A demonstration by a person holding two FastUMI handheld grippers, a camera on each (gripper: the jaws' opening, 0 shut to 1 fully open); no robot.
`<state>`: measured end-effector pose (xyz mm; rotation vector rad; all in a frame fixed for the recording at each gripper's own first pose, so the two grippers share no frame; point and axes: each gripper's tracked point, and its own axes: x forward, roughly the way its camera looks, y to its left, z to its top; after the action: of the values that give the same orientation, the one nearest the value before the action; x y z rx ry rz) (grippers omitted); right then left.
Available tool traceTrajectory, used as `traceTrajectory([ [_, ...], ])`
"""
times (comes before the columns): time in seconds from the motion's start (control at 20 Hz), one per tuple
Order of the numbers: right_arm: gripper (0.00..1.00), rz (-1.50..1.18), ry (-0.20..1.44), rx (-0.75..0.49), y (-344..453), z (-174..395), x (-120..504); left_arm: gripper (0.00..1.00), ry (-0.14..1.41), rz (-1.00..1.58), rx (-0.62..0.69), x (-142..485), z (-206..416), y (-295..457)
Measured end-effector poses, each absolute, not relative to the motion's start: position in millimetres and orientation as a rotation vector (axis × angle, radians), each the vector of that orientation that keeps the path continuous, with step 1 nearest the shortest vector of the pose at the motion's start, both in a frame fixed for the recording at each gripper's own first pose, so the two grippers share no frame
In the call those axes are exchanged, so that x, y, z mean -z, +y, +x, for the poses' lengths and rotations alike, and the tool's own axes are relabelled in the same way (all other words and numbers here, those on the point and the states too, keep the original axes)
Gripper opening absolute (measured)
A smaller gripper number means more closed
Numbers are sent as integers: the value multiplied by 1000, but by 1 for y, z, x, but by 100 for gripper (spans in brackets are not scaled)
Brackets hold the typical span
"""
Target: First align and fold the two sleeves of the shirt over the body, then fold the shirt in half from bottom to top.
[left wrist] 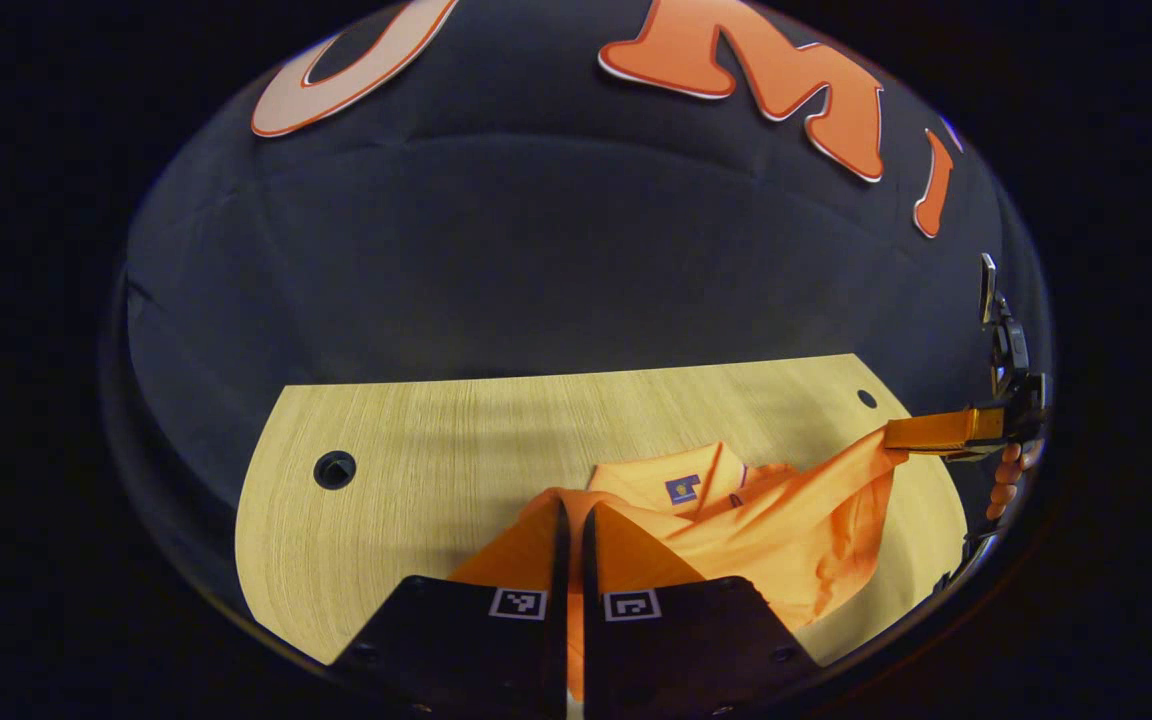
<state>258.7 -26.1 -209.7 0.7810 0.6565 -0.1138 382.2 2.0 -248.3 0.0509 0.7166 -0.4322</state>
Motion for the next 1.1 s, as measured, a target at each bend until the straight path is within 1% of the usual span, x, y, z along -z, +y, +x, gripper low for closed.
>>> traceTrajectory([
  [0.1, 2, 784, 665, 147, -34, 277, 218, 7, 716, 84, 410, 259, 398, 2],
  [0.25, 2, 837, 684, 202, -44, 294, 230, 6, 723, 154, 346, 271, 419, 8],
  [0.3, 15, 852, 672, 226, -50, 298, 229, 9, 730, 164, 334, 276, 425, 9],
  [0.35, 25, 854, 646, 250, -59, 302, 228, 10, 716, 171, 306, 273, 432, 14],
  [0.4, 53, 844, 625, 267, -67, 301, 225, 30, 689, 175, 284, 267, 437, 21],
  [0.45, 41, 825, 613, 273, -73, 296, 220, 50, 664, 172, 278, 258, 437, 24],
  [0.5, 59, 793, 607, 276, -76, 290, 215, 70, 654, 181, 275, 252, 436, 26],
  [0.55, 60, 747, 594, 278, -78, 287, 208, 81, 649, 189, 269, 246, 433, 29],
  [0.6, 69, 697, 578, 286, -80, 281, 202, 92, 638, 187, 266, 238, 431, 31],
  [0.65, 71, 648, 557, 289, -82, 275, 193, 96, 619, 176, 265, 226, 428, 30],
  [0.7, 80, 601, 532, 295, -84, 267, 181, 100, 598, 162, 261, 212, 424, 30],
  [0.8, 90, 520, 479, 301, -87, 253, 157, 100, 557, 146, 264, 184, 409, 31],
  [0.9, 95, 466, 443, 297, -80, 237, 137, 100, 497, 160, 269, 157, 388, 32],
  [1.1, 98, 368, 365, 271, -67, 197, 94, 100, 378, 146, 288, 101, 336, 19],
])
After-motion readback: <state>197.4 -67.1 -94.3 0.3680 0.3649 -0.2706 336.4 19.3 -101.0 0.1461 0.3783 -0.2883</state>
